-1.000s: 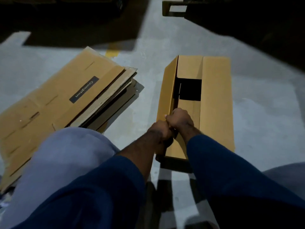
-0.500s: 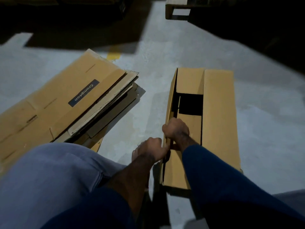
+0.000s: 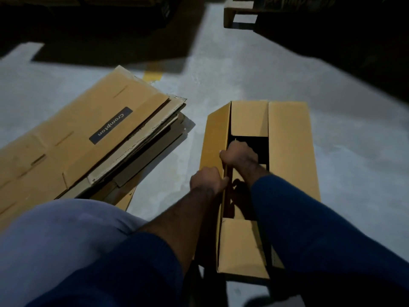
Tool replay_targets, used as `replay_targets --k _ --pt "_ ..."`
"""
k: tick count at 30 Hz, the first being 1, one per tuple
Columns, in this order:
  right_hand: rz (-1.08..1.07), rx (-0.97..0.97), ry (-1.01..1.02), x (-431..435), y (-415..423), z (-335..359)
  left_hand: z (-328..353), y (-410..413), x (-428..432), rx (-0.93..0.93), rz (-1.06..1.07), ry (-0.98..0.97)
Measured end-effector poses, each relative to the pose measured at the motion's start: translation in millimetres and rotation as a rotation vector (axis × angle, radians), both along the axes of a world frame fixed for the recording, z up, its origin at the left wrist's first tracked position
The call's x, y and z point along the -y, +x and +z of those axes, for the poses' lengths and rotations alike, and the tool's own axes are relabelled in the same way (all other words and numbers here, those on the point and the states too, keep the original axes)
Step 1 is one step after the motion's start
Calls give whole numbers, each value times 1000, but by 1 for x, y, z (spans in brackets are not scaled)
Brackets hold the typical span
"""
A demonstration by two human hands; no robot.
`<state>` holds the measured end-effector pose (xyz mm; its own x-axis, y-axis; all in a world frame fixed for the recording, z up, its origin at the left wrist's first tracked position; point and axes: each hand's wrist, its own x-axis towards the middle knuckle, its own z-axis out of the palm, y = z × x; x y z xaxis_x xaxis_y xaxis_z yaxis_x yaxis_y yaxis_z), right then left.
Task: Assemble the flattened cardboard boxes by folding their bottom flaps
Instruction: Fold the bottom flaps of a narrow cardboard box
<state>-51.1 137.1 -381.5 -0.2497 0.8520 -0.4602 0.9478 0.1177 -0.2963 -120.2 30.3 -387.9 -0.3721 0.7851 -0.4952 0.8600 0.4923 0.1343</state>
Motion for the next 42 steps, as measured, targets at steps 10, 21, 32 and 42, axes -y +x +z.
replay_targets --k 10,21,32,42 --pt "50 -48 -9 -27 -9 -24 -8 0 -44 112 26 80" --pt "-53 -142 40 -23 -14 -35 -24 -16 -36 116 -20 144" --pt "105 49 186 -68 -24 -20 -4 -22 -80 2 -4 123" --pt "74 14 204 -116 -44 -29 -20 -36 -135 89 19 183"
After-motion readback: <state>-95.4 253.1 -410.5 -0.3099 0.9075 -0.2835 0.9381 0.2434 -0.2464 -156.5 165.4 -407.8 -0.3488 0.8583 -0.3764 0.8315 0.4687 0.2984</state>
